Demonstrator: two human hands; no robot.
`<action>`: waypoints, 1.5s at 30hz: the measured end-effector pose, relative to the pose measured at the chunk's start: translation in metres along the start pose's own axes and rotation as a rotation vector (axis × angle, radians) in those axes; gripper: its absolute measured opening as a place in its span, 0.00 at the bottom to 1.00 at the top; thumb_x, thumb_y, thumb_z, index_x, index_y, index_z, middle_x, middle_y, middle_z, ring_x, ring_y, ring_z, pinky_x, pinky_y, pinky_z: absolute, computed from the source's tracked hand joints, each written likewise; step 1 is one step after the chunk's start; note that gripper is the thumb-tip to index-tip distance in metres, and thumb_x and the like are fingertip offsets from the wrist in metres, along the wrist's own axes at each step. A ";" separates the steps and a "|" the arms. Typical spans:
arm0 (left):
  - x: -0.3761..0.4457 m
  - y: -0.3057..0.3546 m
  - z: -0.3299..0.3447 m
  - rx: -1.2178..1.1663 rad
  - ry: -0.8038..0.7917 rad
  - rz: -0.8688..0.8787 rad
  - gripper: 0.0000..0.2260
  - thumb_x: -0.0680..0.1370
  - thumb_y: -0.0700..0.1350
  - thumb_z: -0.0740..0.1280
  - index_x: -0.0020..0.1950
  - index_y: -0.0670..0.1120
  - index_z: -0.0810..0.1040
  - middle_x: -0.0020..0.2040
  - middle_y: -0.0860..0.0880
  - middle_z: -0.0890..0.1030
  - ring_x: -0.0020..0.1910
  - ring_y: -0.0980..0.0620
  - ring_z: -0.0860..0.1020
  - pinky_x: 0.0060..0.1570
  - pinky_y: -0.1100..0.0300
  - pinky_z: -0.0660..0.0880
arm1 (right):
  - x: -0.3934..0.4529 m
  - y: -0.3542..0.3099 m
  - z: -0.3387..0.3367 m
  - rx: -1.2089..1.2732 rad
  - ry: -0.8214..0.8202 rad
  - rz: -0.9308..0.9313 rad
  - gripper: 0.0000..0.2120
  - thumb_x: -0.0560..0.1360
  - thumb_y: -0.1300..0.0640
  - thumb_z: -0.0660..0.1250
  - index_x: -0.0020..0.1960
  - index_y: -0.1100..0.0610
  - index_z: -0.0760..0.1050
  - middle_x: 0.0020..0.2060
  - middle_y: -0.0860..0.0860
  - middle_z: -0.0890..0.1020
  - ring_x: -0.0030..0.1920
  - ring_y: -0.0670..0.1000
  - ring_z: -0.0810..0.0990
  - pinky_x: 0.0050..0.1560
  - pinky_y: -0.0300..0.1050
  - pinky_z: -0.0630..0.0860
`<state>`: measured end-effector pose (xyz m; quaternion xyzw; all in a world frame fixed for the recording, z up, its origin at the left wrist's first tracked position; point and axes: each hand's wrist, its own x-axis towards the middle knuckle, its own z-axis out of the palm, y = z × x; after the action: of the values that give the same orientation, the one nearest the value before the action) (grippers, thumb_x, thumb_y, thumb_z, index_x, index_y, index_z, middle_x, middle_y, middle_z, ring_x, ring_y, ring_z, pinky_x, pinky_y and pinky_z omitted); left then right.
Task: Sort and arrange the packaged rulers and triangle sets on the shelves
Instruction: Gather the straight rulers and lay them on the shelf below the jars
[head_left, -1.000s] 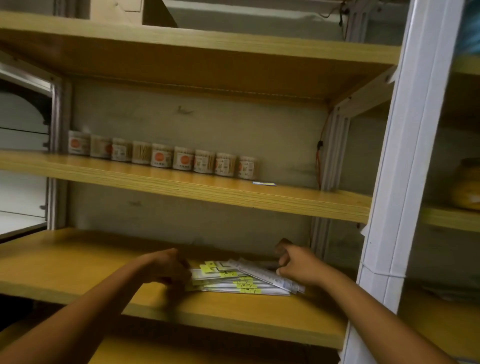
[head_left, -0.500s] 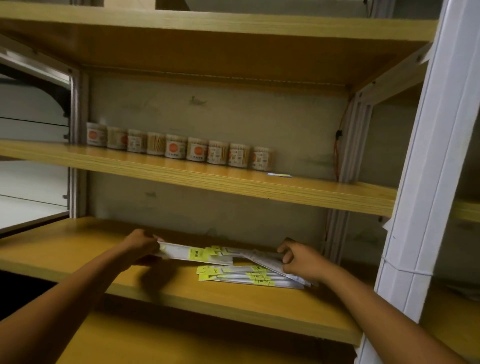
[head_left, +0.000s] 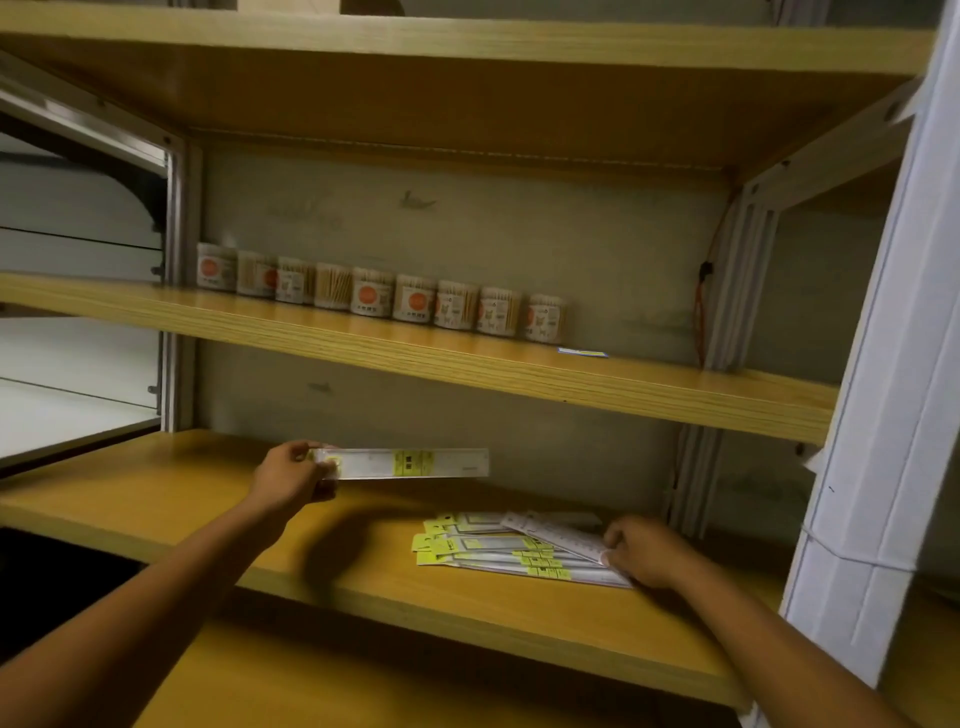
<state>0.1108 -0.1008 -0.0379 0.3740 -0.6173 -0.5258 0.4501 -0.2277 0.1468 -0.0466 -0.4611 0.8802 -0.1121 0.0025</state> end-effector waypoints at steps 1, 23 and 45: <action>-0.001 0.000 0.004 -0.014 -0.023 -0.003 0.11 0.78 0.34 0.65 0.60 0.37 0.75 0.51 0.35 0.78 0.45 0.40 0.78 0.41 0.53 0.78 | 0.000 0.002 0.000 0.027 -0.003 0.007 0.05 0.75 0.52 0.70 0.50 0.52 0.79 0.48 0.51 0.82 0.49 0.50 0.80 0.53 0.46 0.76; -0.025 -0.004 0.054 -0.240 -0.328 0.067 0.10 0.74 0.34 0.69 0.55 0.39 0.81 0.51 0.40 0.83 0.47 0.45 0.81 0.52 0.54 0.78 | -0.061 -0.016 0.003 0.525 0.248 -0.080 0.16 0.73 0.68 0.67 0.55 0.52 0.79 0.45 0.44 0.80 0.45 0.45 0.78 0.35 0.31 0.74; -0.332 0.090 0.207 -0.253 -0.570 0.184 0.09 0.71 0.35 0.72 0.51 0.41 0.83 0.44 0.41 0.85 0.42 0.45 0.83 0.38 0.63 0.81 | -0.379 0.166 -0.083 0.738 0.396 -0.042 0.11 0.73 0.63 0.72 0.49 0.48 0.81 0.49 0.43 0.83 0.53 0.45 0.80 0.51 0.45 0.82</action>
<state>0.0197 0.2893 -0.0119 0.0955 -0.6794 -0.6390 0.3478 -0.1535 0.5623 -0.0360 -0.4166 0.7551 -0.5062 -0.0039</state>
